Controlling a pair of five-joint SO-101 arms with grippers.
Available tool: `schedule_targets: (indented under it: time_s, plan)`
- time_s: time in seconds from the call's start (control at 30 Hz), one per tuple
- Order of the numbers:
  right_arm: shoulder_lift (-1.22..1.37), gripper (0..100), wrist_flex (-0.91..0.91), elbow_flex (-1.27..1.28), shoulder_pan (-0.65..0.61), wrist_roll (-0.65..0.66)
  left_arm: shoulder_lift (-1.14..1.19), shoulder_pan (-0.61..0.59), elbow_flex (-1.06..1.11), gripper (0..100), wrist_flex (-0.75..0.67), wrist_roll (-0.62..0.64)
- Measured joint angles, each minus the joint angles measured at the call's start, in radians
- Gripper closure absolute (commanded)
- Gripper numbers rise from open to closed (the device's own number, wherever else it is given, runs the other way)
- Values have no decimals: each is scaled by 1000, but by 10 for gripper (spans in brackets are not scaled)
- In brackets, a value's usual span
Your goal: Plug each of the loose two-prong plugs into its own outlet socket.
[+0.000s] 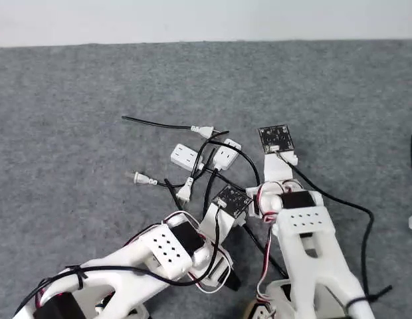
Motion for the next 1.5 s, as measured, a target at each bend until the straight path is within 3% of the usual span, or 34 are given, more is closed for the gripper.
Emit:
schedule_targets:
  time_s: [0.27, 0.4, 0.6, 0.9, 1.0, 1.2, 1.4, 1.5]
  plan:
    - [25, 991, -2, -3, -2, 0, 29, -163, 63, 617, -120, 40]
    - [25, 991, -2, -3, -3, 0, 157, -207, -8, 700, -129, 57]
    - [25, 991, -2, -3, -3, 0, 428, -212, -212, 745, -12, 54]
    - [25, 991, -2, -3, -3, 0, 457, -227, -241, 746, 9, 52]
    - [25, 991, -2, -3, -3, 0, 457, -284, -241, 770, 9, 5]
    - [25, 991, -2, -3, -3, 0, 468, -457, -288, 957, -23, -101]
    - [25, 991, -2, -3, -3, 0, 491, -600, -354, 964, -43, -135]
    - [25, 991, -2, -3, -3, 0, 493, -615, -356, 987, -43, -143]
